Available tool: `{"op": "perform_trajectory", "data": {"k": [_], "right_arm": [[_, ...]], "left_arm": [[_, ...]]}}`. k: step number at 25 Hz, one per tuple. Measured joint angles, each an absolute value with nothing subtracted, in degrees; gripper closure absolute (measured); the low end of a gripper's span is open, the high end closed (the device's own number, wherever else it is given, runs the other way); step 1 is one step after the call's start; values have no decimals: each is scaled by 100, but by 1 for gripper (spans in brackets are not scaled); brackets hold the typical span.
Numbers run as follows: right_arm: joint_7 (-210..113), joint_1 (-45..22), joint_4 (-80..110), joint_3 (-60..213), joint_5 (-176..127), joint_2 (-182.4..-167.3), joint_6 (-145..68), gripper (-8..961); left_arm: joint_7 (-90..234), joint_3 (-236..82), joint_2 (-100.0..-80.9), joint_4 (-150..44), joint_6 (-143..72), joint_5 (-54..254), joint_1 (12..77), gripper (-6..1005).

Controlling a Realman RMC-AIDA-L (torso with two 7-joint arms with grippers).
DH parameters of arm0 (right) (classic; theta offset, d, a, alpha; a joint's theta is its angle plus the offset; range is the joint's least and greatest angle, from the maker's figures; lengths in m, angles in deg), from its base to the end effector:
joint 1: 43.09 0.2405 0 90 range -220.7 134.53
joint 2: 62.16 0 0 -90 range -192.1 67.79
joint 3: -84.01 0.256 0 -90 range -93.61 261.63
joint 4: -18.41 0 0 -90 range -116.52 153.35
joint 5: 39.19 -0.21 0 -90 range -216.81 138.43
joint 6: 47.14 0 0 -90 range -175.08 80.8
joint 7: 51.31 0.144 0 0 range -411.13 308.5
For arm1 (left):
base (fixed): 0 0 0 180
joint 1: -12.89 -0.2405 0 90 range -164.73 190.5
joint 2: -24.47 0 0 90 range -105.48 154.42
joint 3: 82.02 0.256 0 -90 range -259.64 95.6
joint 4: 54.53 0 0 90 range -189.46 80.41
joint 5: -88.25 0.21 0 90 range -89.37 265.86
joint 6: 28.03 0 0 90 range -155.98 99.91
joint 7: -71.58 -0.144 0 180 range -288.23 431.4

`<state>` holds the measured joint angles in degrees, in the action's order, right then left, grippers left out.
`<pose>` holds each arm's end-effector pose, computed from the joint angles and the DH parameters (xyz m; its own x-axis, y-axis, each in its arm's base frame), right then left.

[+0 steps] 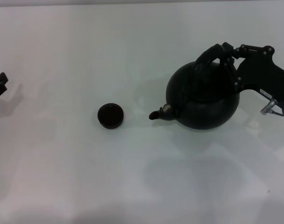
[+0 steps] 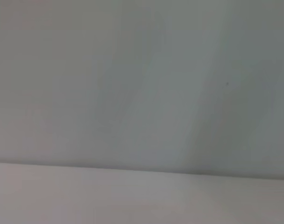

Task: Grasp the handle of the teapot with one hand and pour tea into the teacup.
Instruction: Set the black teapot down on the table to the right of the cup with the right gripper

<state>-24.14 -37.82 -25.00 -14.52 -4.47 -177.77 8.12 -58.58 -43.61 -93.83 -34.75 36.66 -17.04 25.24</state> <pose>0.2906 0.2863 -0.0294 0.8572 0.0768 -0.5092 -0.3536 -0.6310 -0.6905 -0.4014 0.2676 0.0205 0.6070 0.2780 0.7445 0.7939 -0.2540 -0.5525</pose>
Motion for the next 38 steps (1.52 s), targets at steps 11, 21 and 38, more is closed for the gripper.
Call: {"op": "perform_trajectory", "data": {"k": [11, 21, 38], "right_arm": [[-2694, -3642, -2189, -1448, -496, -17798, 837, 850], [-2901, -3574, -1977, -1450, -495, -17786, 1099, 846], [-2867, -3468, -1653, -1390, -600, -17764, 1332, 631]], "left_arm": [[-5858, -4362, -9391, -3475, 3665, -1670, 2535, 166], [-5858, -4362, -9392, -3475, 3665, -1642, 2538, 167], [-5858, -4362, -9392, -3475, 3704, -1634, 2536, 165]]}}
